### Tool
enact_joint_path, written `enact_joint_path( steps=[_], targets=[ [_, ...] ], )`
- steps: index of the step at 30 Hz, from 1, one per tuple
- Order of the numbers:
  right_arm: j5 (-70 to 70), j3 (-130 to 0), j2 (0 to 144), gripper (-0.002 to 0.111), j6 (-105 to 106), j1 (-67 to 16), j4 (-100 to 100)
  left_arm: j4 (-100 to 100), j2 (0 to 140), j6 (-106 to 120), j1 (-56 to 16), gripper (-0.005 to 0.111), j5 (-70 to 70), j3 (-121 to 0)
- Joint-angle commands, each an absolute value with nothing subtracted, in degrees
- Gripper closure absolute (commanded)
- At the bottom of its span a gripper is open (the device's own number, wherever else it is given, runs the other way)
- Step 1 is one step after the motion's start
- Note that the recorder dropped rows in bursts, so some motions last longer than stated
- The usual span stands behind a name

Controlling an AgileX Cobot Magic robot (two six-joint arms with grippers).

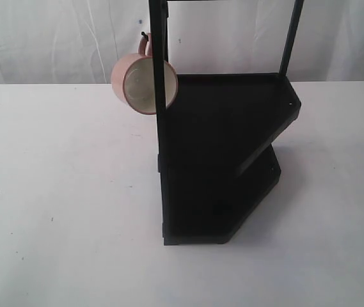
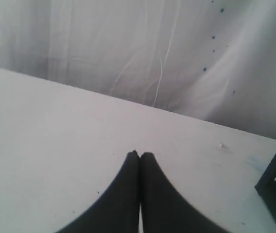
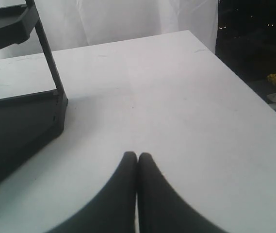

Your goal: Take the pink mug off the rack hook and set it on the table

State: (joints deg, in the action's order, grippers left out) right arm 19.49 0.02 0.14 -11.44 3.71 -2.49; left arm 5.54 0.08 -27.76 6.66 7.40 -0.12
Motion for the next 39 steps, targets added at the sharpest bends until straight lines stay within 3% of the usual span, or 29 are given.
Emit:
enact_joint_path(
  steps=[1, 5, 9, 11, 20, 29, 33, 39],
  targets=[
    [19.24, 0.0, 0.0, 0.108, -11.41, 4.05, -2.82, 5.17, 0.0, -36.4, 6.61, 0.107, 6.94, 0.0],
    [19.24, 0.0, 0.0, 0.108, -11.41, 4.05, -2.82, 6.12, 0.0, -36.03, 6.61, 0.107, 12.61, -3.63],
    [19.24, 0.0, 0.0, 0.108, -11.41, 4.05, -2.82, 15.5, 1.23, -36.03, 6.61, 0.107, 2.08, -11.65],
    [19.24, 0.0, 0.0, 0.108, -11.41, 4.05, -2.82, 19.86, 6.14, -35.52, 6.61, 0.107, -3.63, -14.47],
    [19.24, 0.0, 0.0, 0.108, -11.41, 4.05, -2.82, 19.73, 30.04, -33.67, 5.83, 0.107, -5.11, -17.51],
    [19.24, 0.0, 0.0, 0.108, -11.41, 4.05, -2.82, 11.69, 43.02, -10.83, -8.97, 0.107, -18.37, -25.33],
    [19.24, 0.0, 0.0, 0.108, -11.41, 4.05, -2.82, 9.95, 44.77, -6.67, -13.42, 0.107, -14.9, -25.41],
    [19.24, 0.0, 0.0, 0.108, -11.41, 4.05, -2.82, 10.05, 44.65, -7.48, -13.82, 0.107, 1.35, -25.41]
  ],
)
